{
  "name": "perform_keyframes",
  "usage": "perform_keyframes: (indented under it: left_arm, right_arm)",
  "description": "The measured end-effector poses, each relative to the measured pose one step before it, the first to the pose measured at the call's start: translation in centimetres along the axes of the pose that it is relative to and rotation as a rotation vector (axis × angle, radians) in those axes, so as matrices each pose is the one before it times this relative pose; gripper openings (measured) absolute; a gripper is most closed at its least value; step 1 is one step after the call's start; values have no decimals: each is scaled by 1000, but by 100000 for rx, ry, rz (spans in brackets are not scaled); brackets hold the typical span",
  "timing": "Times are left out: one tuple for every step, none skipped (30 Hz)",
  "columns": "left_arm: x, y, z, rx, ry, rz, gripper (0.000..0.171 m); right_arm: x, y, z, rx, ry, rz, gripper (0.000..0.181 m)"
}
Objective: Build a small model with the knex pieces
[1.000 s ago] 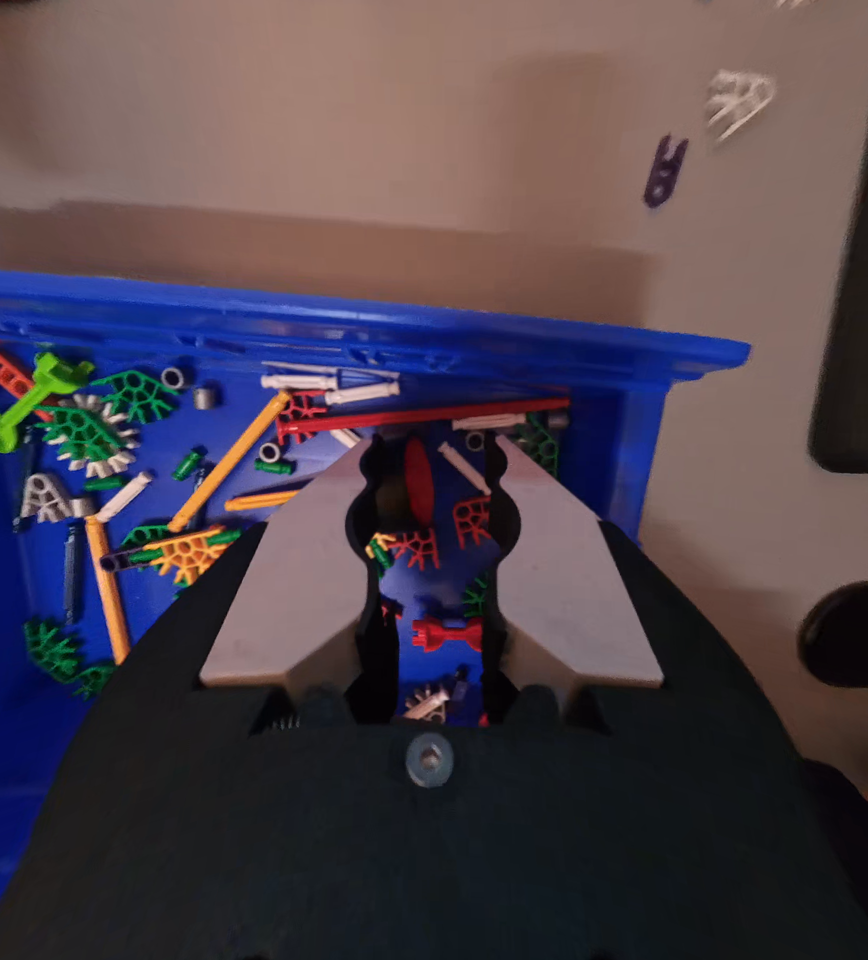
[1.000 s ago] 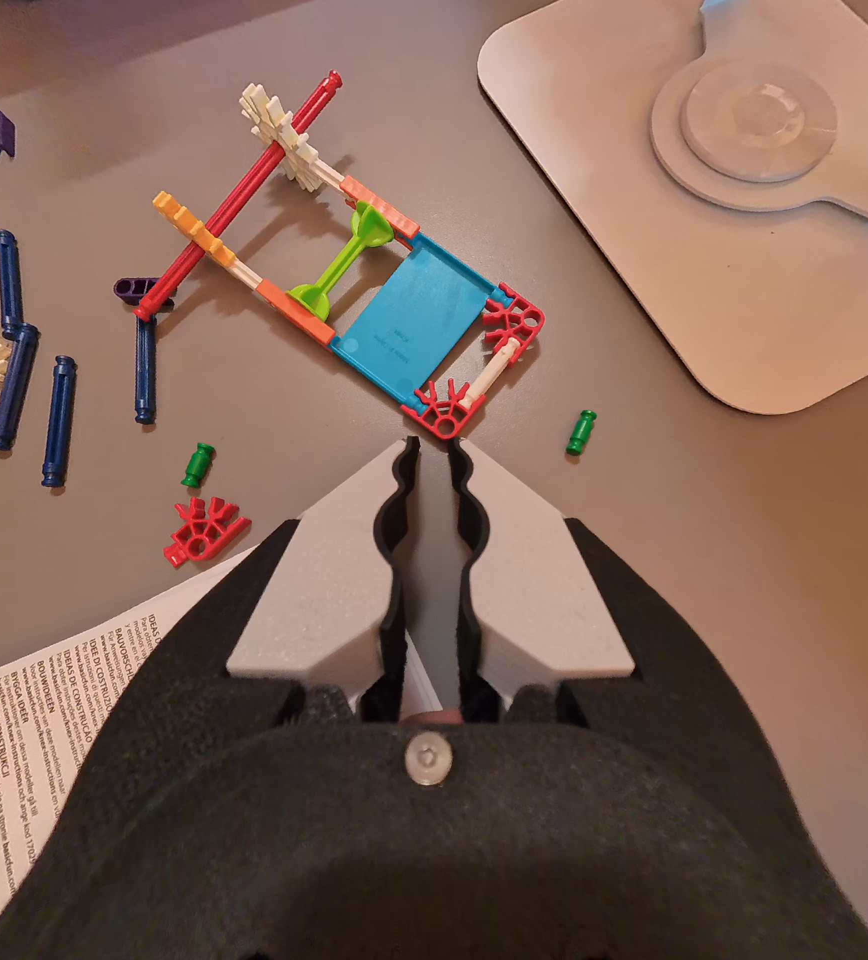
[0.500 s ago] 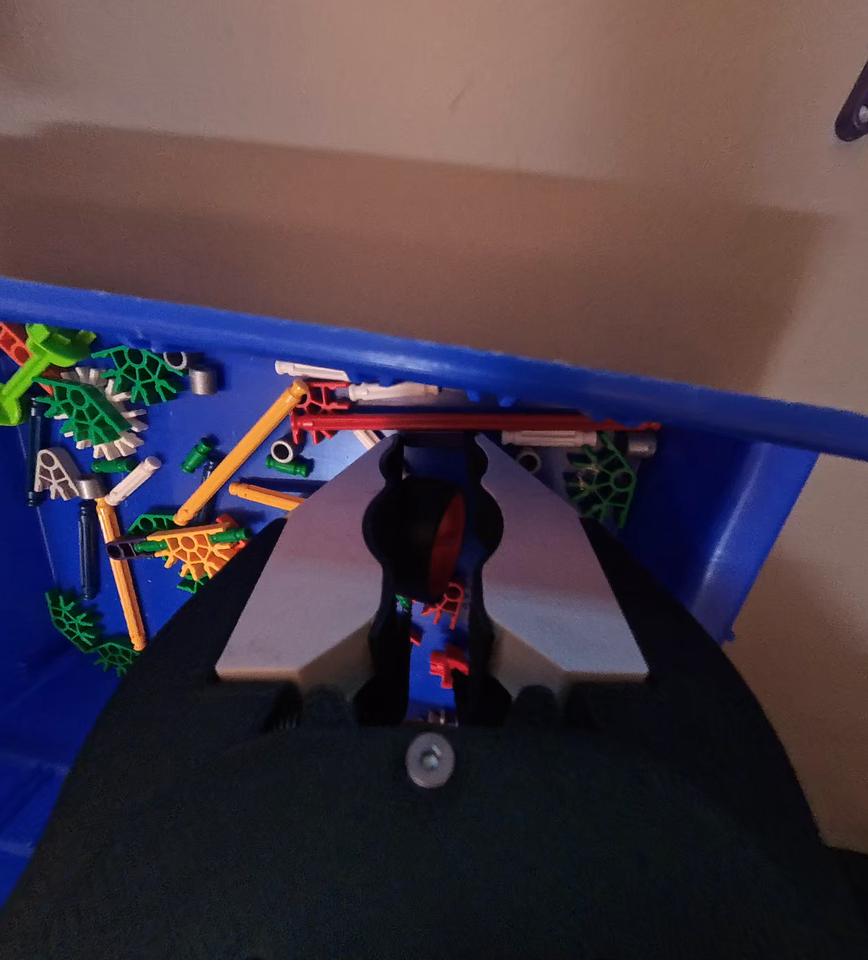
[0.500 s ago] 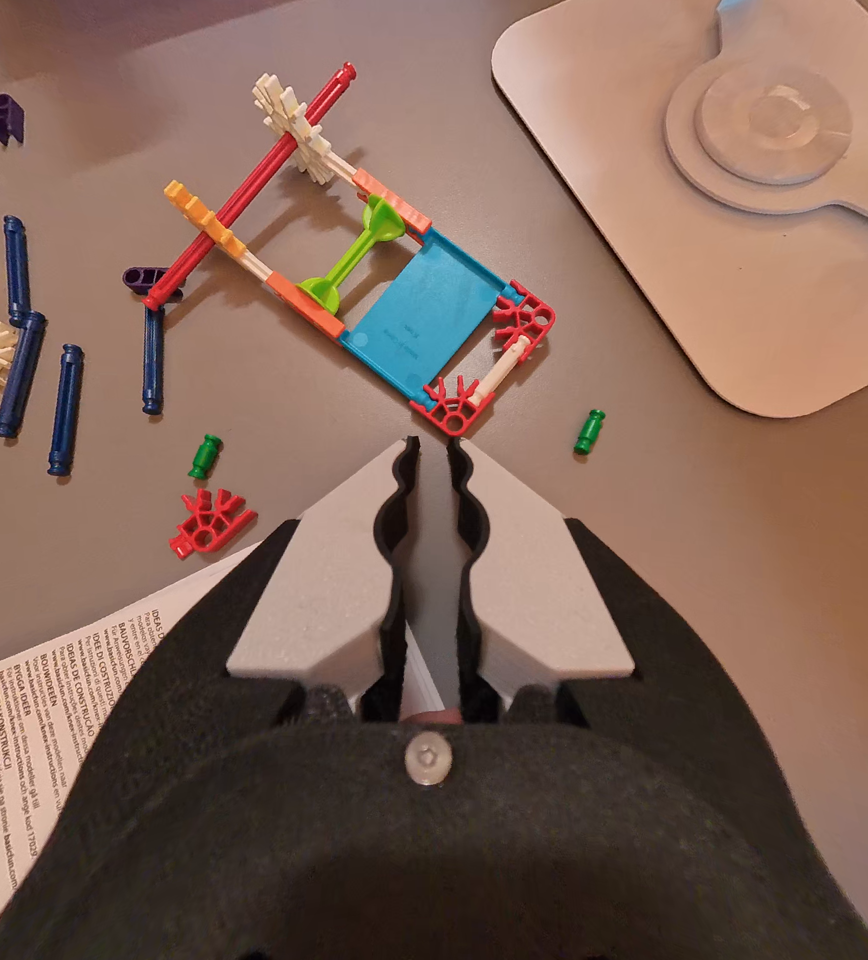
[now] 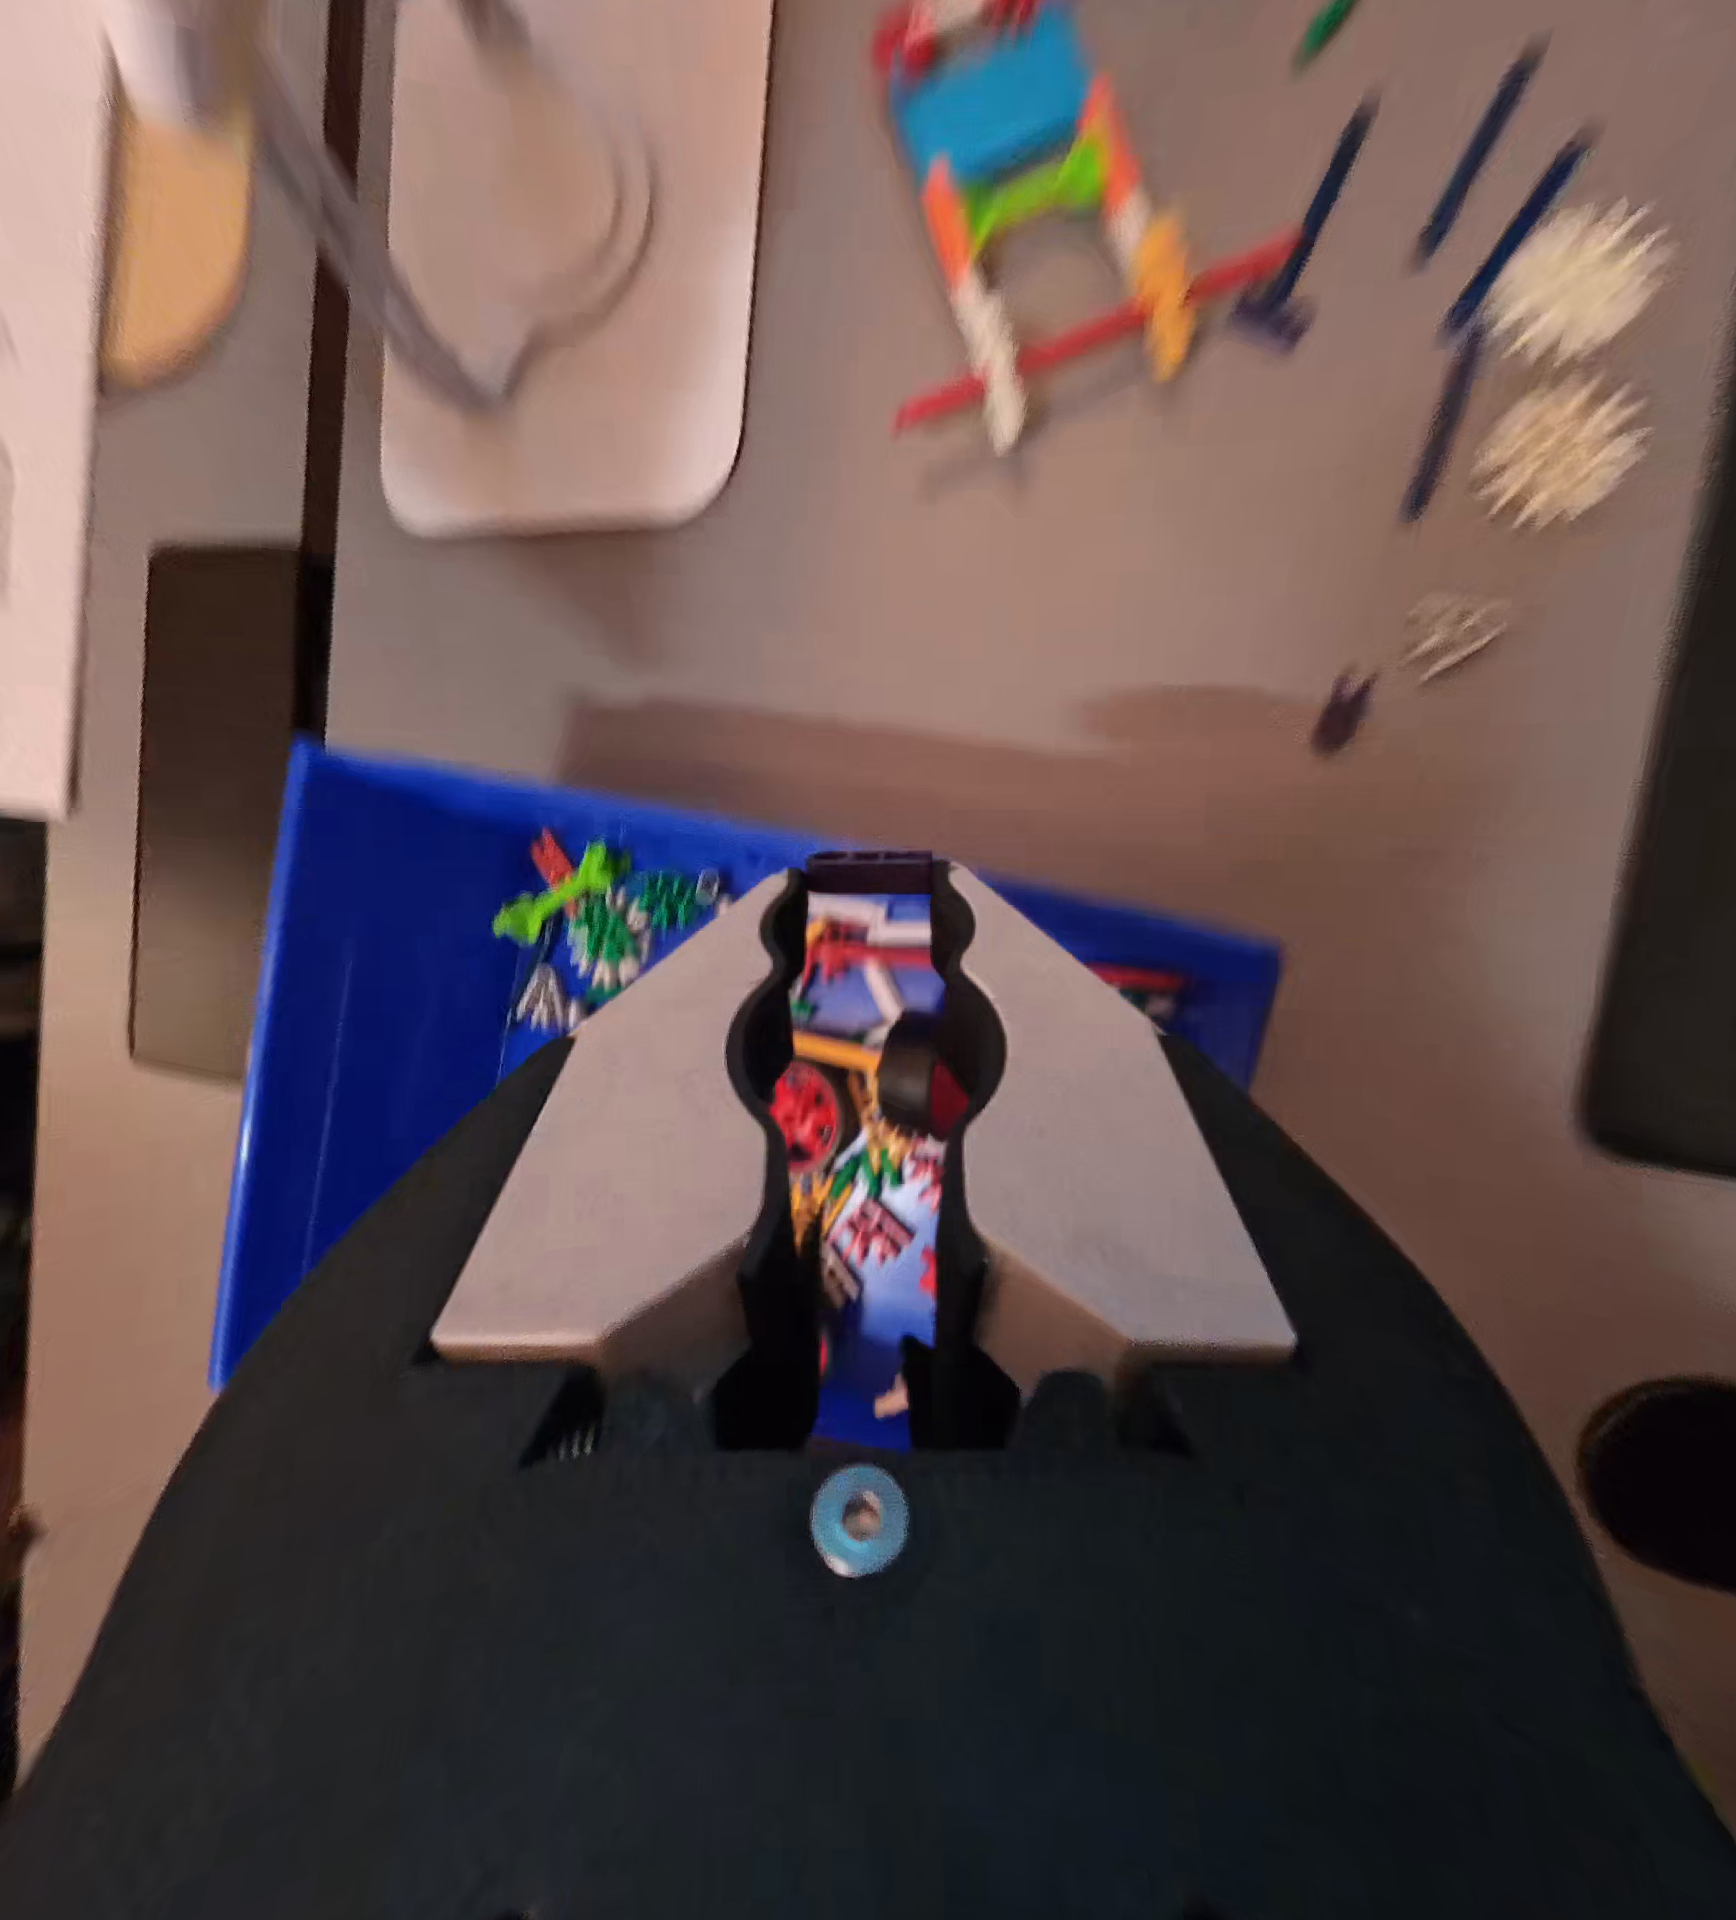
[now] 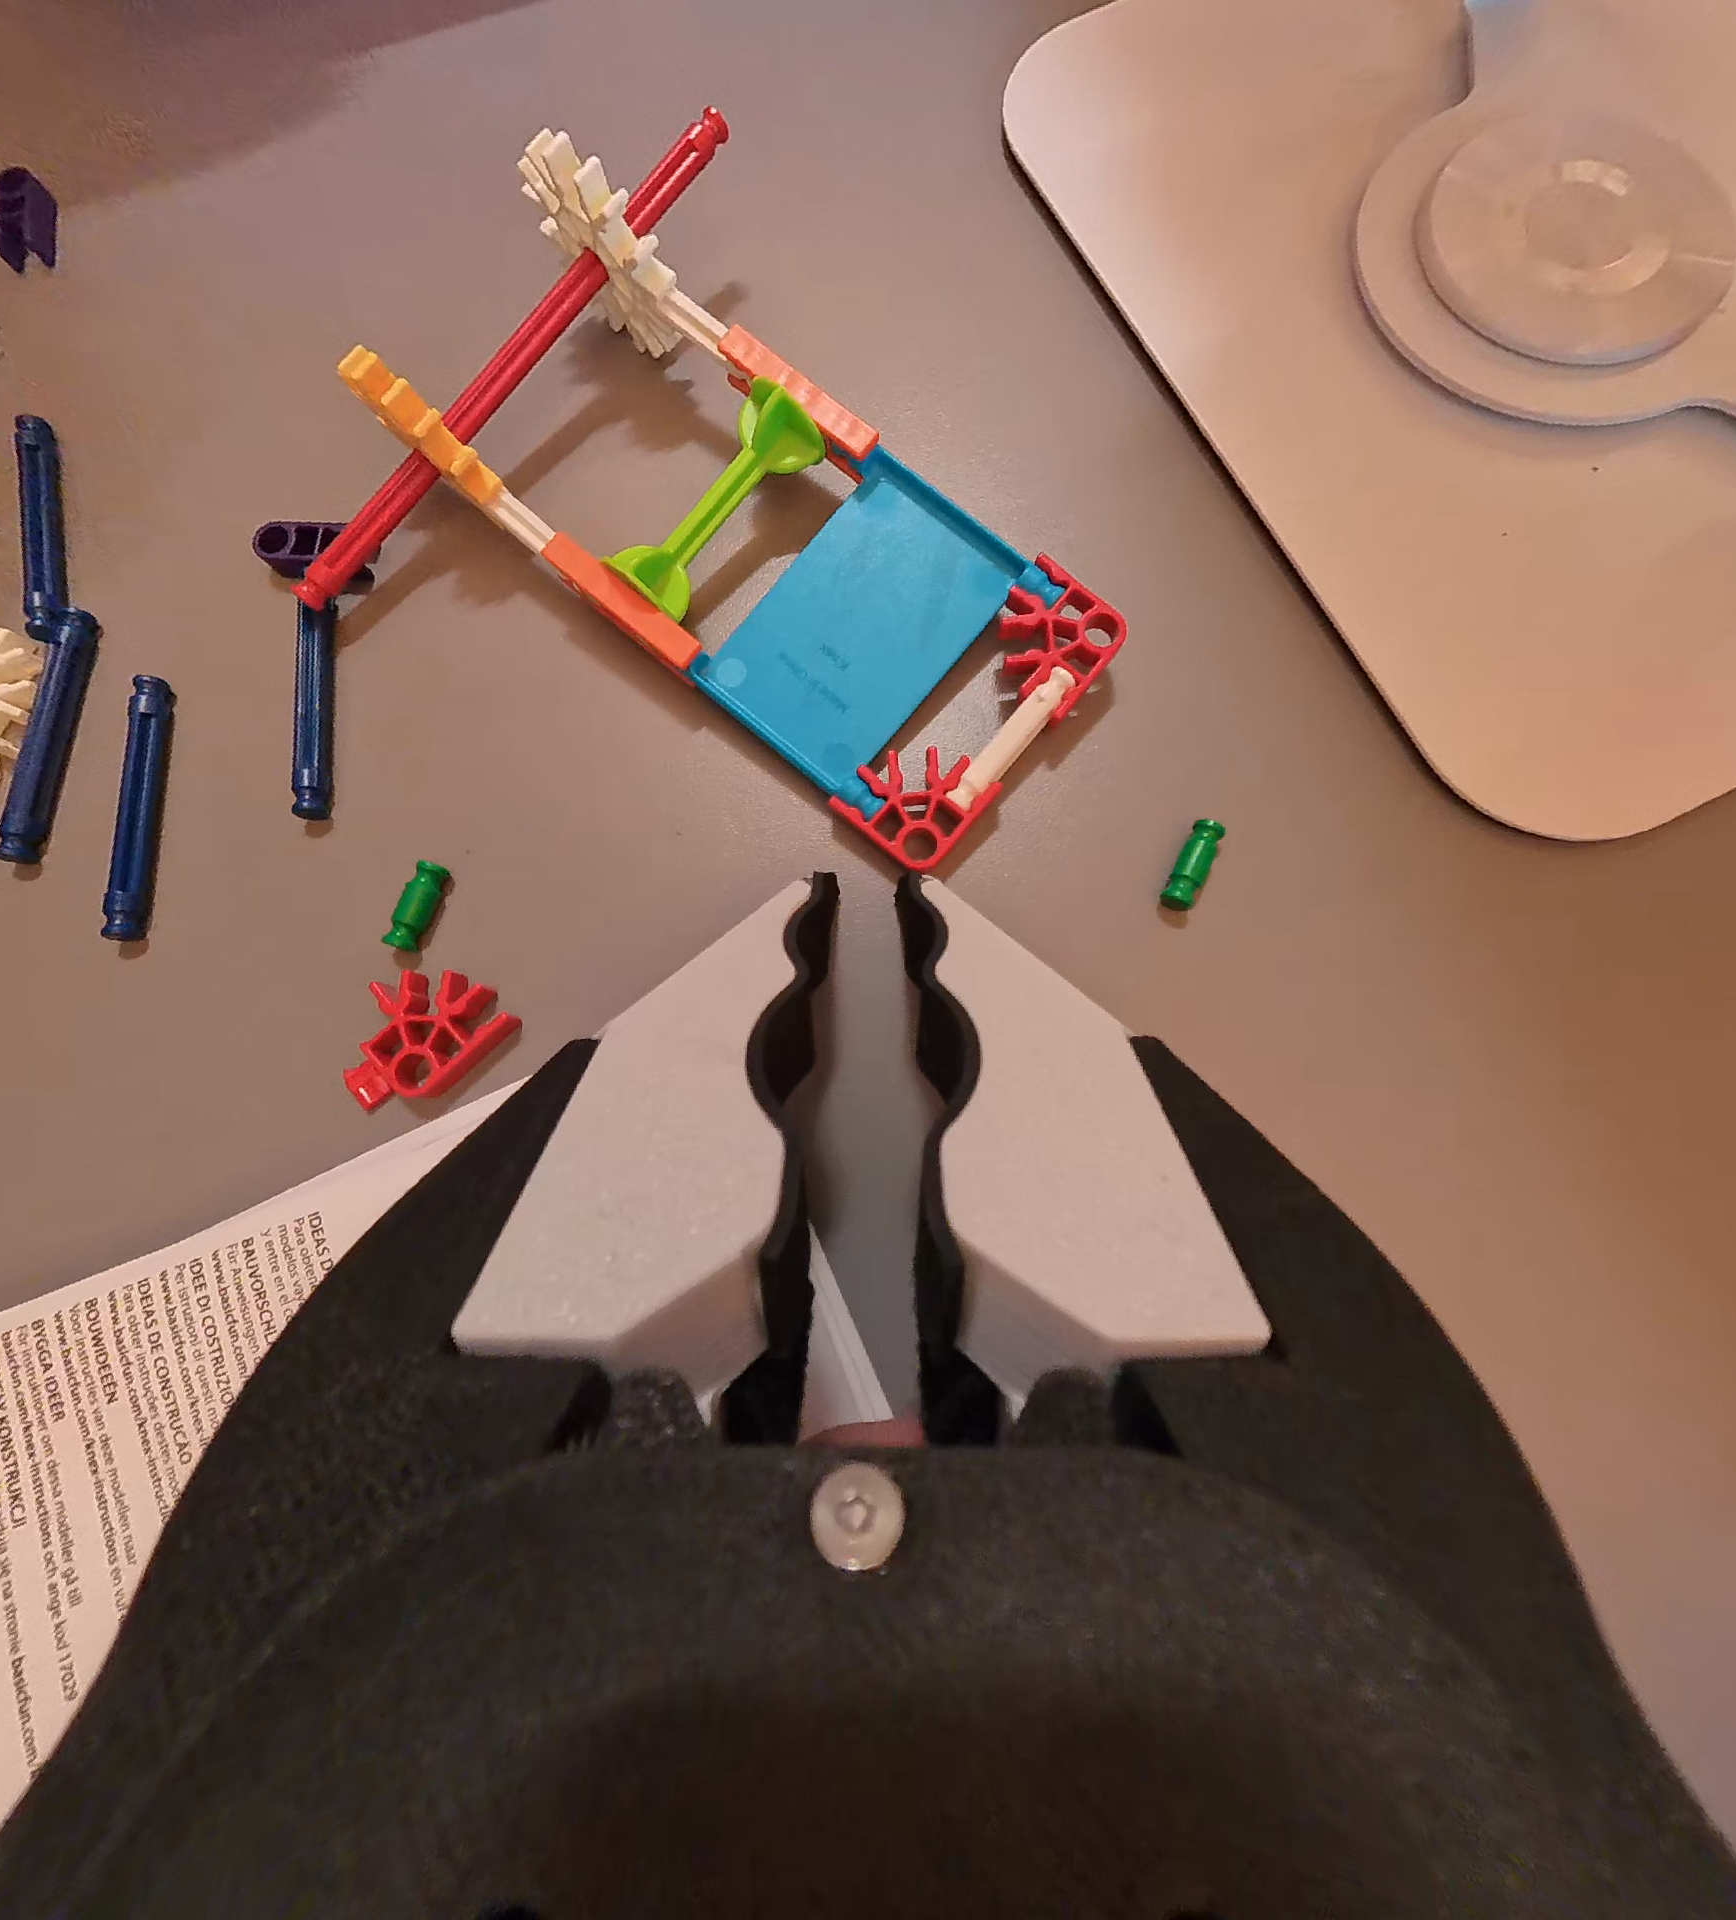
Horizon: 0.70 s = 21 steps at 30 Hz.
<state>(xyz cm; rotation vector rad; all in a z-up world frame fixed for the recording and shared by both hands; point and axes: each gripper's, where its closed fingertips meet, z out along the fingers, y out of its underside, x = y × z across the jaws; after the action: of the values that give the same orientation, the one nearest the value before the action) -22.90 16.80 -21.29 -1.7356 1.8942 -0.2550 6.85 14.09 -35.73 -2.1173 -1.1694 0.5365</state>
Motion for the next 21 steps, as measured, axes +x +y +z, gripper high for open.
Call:
perform_keyframes:
  left_arm:
    - [531, -1690, -367, 3784, 1652, 1288, 22]
    - [741, -1325, 120, 1484, 2258, 1909, 22]
    - [1164, -1030, 578, 264, 4349, 2442, 21]
    - [1233, -718, 971, -919, 4787, 2070, 22]
    - [976, -388, 1234, -2009, 3760, 1590, 22]
    - [906, -97, 1242, -3031, 3617, 1657, 22]
    - [806, -123, 1139, -2185, 3073, 2213, 22]
    - [627, -164, 1036, -1604, 2619, 981, 22]
    - [513, -166, 981, -1130, 2486, 44, 22]
    - [402, 50, 904, -2060, 1992, 226, 22]
    - [223, 175, 733, -2249, 790, 1168, 22]
    - [147, 126, 483, -1520, 681, 96, 22]
    - [-4, -8, 205, -62, 343, -1144, 22]
    - [-241, -1, -105, 485, -670, -1234, 25]
    - [-410, 10, -446, 1175, -1703, -928, 26]
    - [-412, -111, -773, 2644, -1863, -1247, 24]
    - [-195, -86, -870, 2910, -330, -2073, 26]
    - [4, 47, -745, 2197, 695, -1910, 30]
    - [-322, 207, -580, 1247, -1870, -1186, 34]
    - [-329, 341, -576, 830, -2404, -676, 36]
    - [-241, 410, -720, 1117, -2254, -829, 34]
  right_arm:
    - [-3, 1, 4, -74, -38, 11, 11]
    - [1, -4, 5, -16, 24, -35, 11]
    - [-10, -10, -5, 36, 65, -54, 11]
    - [-4, -10, -9, 77, 71, -48, 11]
    - [-16, -1, -15, 37, 27, -95, 11]
    - [-44, 9, -2, -54, -16, -230, 11]
    - [-76, 18, 11, -135, -70, -351, 11]
    - [-78, 22, 8, -169, -123, -421, 11]
    - [-79, 20, 9, -156, -128, -416, 11]
    - [-68, 14, -2, -140, -210, -351, 11]
    - [-66, 22, 0, -89, -296, -282, 11]
    - [-65, 14, -13, 6, -315, -196, 11]
    - [-54, 20, -7, 33, -321, -160, 11]
    - [-58, 23, -21, -15, -297, -197, 11]
    - [-52, 14, -10, -41, -215, -246, 11]
    - [-51, 17, -12, -31, -164, -298, 11]
    - [-57, 3, -2, 18, -170, -281, 11]
    - [-21, 1, -2, 18, -164, -149, 11]
    - [-18, -7, 8, -19, -174, -41, 11]
    - [-6, -1, 2, -17, -129, -41, 11]
    - [-11, 1, -2, 17, -61, -85, 11]
